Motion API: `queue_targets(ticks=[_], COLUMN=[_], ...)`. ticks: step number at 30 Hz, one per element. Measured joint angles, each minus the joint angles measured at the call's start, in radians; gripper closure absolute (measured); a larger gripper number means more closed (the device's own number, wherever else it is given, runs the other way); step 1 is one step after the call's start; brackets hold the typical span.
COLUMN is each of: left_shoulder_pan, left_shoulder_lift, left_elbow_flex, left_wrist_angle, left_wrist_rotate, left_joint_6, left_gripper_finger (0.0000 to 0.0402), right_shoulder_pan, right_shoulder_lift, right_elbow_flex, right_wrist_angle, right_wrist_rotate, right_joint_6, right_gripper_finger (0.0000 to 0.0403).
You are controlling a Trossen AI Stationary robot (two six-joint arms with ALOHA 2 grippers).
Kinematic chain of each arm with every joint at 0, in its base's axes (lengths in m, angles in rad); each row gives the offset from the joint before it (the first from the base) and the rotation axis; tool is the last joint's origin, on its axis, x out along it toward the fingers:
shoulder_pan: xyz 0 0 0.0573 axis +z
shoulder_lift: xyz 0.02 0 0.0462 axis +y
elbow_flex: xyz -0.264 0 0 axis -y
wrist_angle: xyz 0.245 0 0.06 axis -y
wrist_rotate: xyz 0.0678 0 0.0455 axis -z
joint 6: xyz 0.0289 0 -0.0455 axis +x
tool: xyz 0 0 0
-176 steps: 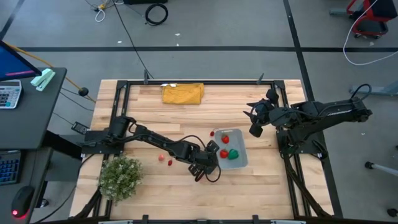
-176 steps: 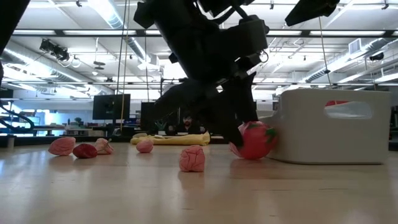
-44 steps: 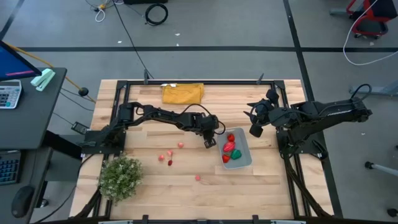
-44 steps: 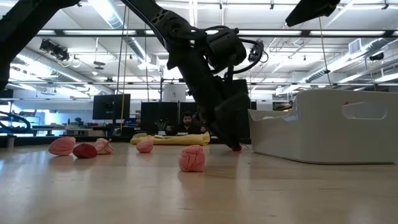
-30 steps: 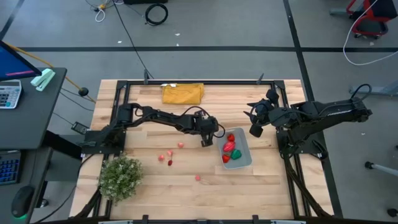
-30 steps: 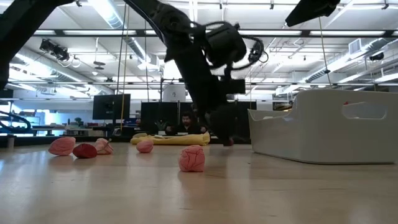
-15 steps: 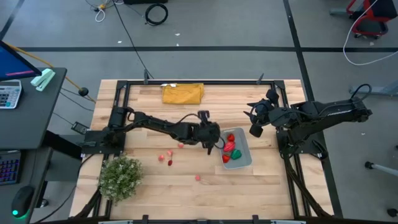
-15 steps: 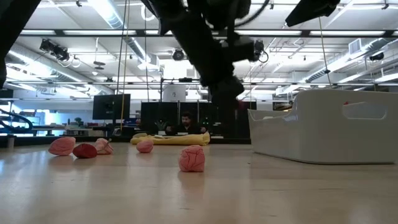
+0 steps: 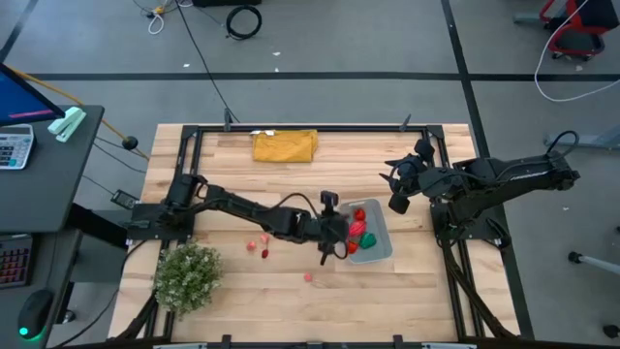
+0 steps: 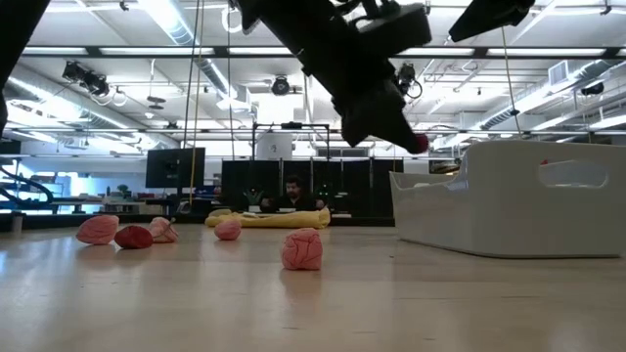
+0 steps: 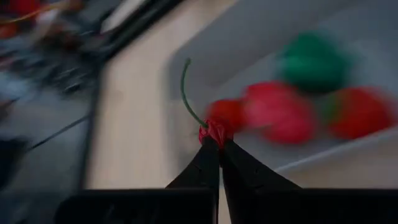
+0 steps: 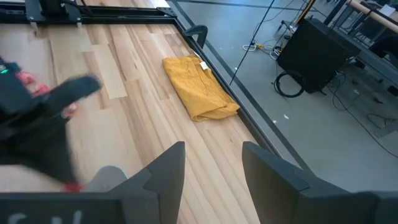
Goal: Pick and placing Produce into tupperware
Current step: Put the red cherry into the gray bin
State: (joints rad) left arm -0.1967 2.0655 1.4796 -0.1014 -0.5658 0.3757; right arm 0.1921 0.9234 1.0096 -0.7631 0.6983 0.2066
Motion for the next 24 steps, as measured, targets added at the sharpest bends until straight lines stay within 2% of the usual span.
queue_targets(ticks=[2, 4, 10, 14, 18, 24], left_shoulder_pan=[0.0, 0.004, 0.037, 0.063, 0.088, 0.107], left_shoulder_lift=[0.0, 0.0, 0.0, 0.004, 0.018, 0.035], left_elbow_flex=[0.0, 0.0, 0.0, 0.0, 0.001, 0.001], left_wrist_angle=[0.0, 0.001, 0.002, 0.002, 0.008, 0.005], left_wrist_rotate=[0.129, 0.196, 0.204, 0.283, 0.413, 0.423], left_joint_6=[-0.024, -0.055, -0.144, -0.197, -0.264, -0.284], left_gripper_finger=[0.0393, 0.0386, 0.0375, 0.0375, 0.0367, 0.0353], right_shoulder_pan=[0.0, 0.0, 0.0, 0.0, 0.0, 0.0], right_shoulder_lift=[0.0, 0.0, 0.0, 0.0, 0.0, 0.0], right_elbow_flex=[0.0, 0.0, 0.0, 0.0, 0.0, 0.0], right_wrist_angle=[0.0, 0.0, 0.0, 0.0, 0.0, 0.0], right_wrist_rotate=[0.0, 0.0, 0.0, 0.0, 0.0, 0.0], right_joint_6=[0.0, 0.0, 0.004, 0.006, 0.007, 0.008], right_gripper_finger=[0.0234, 0.0234, 0.0234, 0.0234, 0.0234, 0.0234])
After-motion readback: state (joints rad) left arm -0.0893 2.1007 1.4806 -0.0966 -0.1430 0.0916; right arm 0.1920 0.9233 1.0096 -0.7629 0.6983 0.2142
